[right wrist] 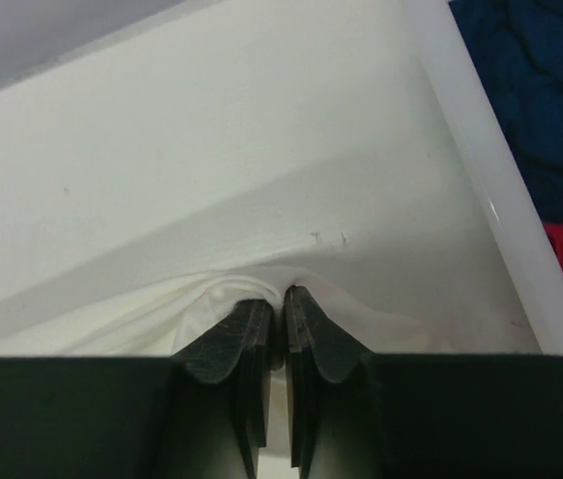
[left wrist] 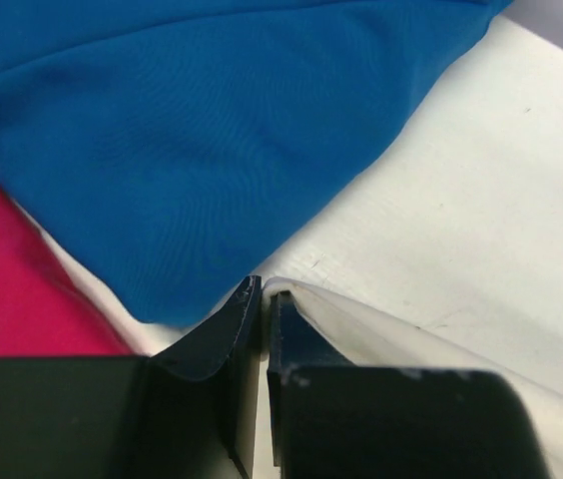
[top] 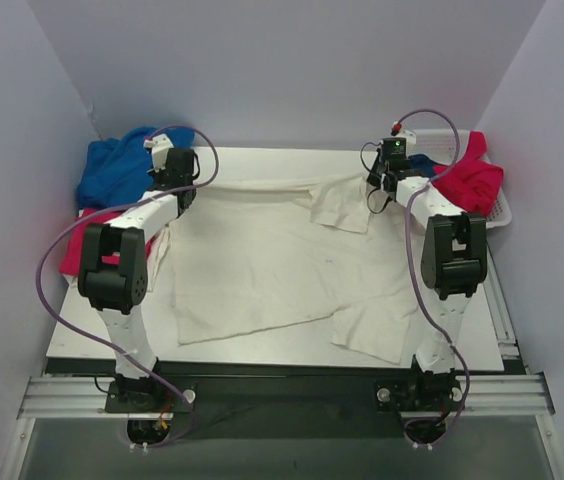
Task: Fold and stack the t-shirts
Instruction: Flatten out the tshirt
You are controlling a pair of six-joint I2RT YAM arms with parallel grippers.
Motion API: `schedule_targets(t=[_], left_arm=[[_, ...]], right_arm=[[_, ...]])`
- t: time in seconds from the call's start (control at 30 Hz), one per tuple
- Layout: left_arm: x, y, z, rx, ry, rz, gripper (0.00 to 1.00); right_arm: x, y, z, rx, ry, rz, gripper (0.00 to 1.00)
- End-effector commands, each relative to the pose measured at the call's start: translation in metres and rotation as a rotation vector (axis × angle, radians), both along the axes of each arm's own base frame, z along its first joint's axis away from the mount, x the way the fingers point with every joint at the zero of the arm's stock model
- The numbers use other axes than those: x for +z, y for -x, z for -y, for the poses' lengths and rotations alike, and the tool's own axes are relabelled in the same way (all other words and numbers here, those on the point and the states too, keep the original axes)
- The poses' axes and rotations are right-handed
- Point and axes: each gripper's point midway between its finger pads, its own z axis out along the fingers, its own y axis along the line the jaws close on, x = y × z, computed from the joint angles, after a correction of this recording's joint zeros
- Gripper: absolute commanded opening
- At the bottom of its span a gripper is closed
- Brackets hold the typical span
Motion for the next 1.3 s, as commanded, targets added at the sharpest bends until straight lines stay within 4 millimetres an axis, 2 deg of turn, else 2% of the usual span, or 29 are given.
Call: schedule_targets(t=[0.0, 0.03, 0.07, 0.13, 0.23, 0.27, 0.37, 0.4, 0.57, 0.6, 0.73, 0.93, 1.27], left_arm=[[0.026, -0.025, -0.001, -0.003, 0.018, 0.104, 0.0], [0.025, -0.03, 0.001, -0.01, 0.022, 0.105, 0.0], [0.024, -0.033, 0.002, -0.017, 0.022, 0.101, 0.0], [0.02, -0.04, 0.005, -0.027, 0.018, 0.091, 0.0], [0.019, -0.05, 0.008, -0.042, 0.013, 0.084, 0.0], [0.019, -0.052, 0.009, -0.046, 0.014, 0.083, 0.0], [0.019, -0.059, 0.012, -0.06, 0.026, 0.087, 0.0], [0.019, -0.06, 0.013, -0.063, 0.026, 0.085, 0.0], [0.017, -0.06, 0.013, -0.065, 0.029, 0.079, 0.0], [0.014, -0.059, 0.014, -0.069, 0.033, 0.073, 0.0], [0.011, -0.058, 0.018, -0.084, 0.049, 0.069, 0.0], [0.008, -0.055, 0.018, -0.087, 0.058, 0.063, 0.0], [0.005, -0.052, 0.021, -0.092, 0.075, 0.064, 0.0]], right_arm=[[0.03, -0.035, 0.016, -0.041, 0.043, 0.097, 0.15], [0.032, -0.038, 0.016, -0.039, 0.052, 0.091, 0.34], [0.028, -0.041, 0.02, -0.053, 0.068, 0.081, 0.44], [0.043, -0.048, 0.02, -0.055, 0.08, 0.096, 0.64], [0.05, -0.044, 0.022, -0.064, 0.087, 0.095, 0.7], [0.058, -0.042, 0.022, -0.065, 0.085, 0.106, 0.7], [0.051, -0.032, 0.014, -0.036, 0.056, 0.078, 0.65], [0.046, -0.03, 0.007, -0.018, 0.022, 0.067, 0.6], [-0.001, 0.002, -0.005, -0.009, -0.035, -0.067, 0.5], [-0.006, 0.005, -0.005, -0.013, -0.044, -0.077, 0.45], [-0.027, 0.017, -0.012, -0.001, -0.099, -0.144, 0.36], [-0.036, 0.034, -0.029, 0.039, -0.18, -0.191, 0.31], [-0.063, 0.062, -0.05, 0.065, -0.217, -0.271, 0.32]])
